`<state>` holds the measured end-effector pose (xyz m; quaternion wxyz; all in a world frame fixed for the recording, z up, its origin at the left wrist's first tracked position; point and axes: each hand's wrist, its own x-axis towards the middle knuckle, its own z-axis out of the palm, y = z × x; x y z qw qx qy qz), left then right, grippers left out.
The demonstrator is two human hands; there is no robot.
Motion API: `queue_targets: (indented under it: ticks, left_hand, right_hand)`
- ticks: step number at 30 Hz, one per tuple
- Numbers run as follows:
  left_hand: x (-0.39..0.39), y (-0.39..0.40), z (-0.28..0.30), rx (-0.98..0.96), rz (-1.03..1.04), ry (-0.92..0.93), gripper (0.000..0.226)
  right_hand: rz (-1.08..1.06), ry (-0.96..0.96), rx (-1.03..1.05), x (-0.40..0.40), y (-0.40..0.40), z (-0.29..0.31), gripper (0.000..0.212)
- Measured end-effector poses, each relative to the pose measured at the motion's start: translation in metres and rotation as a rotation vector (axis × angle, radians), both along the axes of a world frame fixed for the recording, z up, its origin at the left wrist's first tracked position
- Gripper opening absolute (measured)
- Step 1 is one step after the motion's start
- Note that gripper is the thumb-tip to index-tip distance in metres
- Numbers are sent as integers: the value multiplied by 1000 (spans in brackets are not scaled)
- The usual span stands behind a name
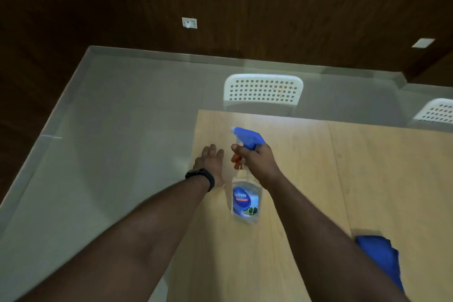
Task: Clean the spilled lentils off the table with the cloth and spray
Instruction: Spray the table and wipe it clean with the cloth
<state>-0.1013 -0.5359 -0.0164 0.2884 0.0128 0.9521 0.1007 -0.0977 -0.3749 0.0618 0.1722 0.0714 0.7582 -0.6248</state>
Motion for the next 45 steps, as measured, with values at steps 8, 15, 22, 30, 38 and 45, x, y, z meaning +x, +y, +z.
queue_targets:
  ticks: [8,15,22,30,38,45]
  left_hand:
    - [-26,-10,-32,-63,-36,-70,146]
    - [-29,-22,-35,-8,-40,-8,113]
    - [-32,-24,-35,-25,-65,0,149]
    - [-38,-31,-44,-4,-114,-53,164]
    - [-38,-29,-41,-15,-96,-57,165]
    - [-41,8,-26,-113,-41,-89,162]
  right_hand:
    - [-25,-255,68,-55,-34,-40,35]
    - [79,-567,-66,-75,-38,-41,26]
    - [1,-478,169,-95,-62,-35,5]
    - [152,-167,517,-125,-105,-34,8]
    - [161,-103,632,-136,-112,-32,14]
    - [4,-163,592,-134,-61,-27,32]
